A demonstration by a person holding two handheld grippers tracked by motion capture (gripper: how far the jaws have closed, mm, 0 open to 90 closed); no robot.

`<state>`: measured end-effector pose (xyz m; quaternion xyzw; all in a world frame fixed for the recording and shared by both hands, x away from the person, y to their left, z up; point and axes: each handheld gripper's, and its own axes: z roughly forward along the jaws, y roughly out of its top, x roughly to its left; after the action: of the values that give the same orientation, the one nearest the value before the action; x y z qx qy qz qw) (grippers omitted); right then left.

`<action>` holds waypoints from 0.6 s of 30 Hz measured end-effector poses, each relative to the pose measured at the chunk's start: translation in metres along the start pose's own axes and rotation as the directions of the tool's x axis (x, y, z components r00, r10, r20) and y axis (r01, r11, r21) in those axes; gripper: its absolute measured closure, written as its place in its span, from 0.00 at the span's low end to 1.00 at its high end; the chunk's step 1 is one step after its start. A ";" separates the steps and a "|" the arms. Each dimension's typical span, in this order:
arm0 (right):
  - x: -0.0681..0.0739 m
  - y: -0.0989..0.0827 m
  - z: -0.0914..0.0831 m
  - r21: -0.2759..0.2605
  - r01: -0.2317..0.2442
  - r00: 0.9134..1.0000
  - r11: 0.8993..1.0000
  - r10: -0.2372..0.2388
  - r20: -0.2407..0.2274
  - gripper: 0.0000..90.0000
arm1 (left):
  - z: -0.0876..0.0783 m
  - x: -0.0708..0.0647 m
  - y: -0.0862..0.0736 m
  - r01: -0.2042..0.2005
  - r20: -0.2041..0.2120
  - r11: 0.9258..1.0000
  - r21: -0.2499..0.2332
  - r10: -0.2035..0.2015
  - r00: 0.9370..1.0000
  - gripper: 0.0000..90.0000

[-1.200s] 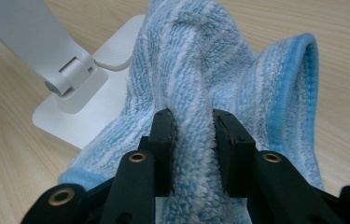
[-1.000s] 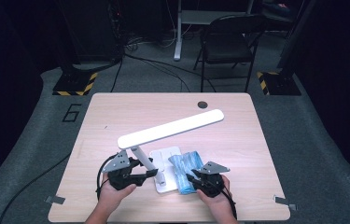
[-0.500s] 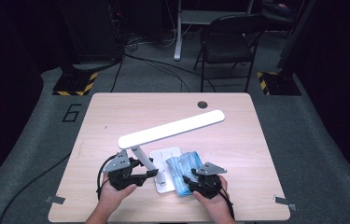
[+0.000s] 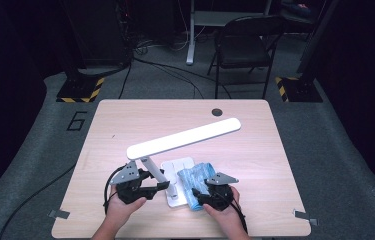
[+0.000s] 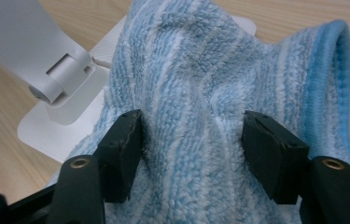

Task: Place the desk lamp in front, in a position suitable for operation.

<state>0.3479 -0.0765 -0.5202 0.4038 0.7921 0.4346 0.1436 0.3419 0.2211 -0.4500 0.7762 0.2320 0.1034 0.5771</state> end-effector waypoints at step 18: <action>0.002 -0.001 -0.003 0.001 0.044 0.999 0.999 -0.044 -0.013 0.73 | 0.004 -0.001 0.000 0.007 -0.003 1.000 -0.003 -0.007 1.000 0.54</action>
<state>0.3444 -0.0767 -0.5192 0.3837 0.8019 0.4335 0.1478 0.3430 0.2169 -0.4509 0.7745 0.2355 0.1030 0.5781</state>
